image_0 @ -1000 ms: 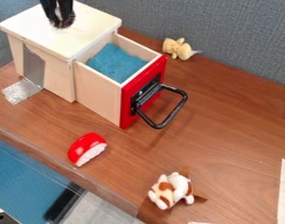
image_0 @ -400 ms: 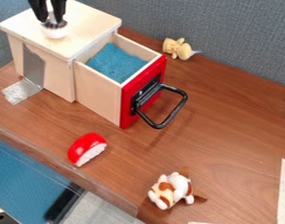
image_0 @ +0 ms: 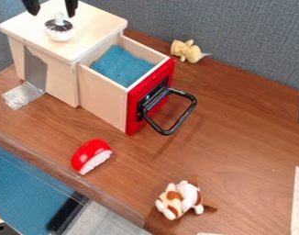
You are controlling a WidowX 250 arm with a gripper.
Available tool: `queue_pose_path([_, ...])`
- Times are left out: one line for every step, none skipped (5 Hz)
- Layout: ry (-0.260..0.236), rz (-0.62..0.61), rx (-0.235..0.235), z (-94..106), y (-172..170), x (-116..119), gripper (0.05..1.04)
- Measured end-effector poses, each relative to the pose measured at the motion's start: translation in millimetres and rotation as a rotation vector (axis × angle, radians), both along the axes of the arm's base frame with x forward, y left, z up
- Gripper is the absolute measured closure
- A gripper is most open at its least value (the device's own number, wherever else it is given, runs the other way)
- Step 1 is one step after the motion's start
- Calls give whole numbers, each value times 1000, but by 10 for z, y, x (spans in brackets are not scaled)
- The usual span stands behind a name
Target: Take the thing out of the drawer and put it on the drawer
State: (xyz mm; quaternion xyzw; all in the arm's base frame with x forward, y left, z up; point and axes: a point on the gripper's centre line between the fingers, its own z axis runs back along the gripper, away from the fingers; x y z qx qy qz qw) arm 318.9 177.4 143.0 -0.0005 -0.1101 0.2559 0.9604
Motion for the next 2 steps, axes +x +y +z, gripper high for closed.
queue_pose_path([-37,-100,-20,144,-113,116,75])
queue_pose_path([-72,-272,-24,403,-275,272,81])
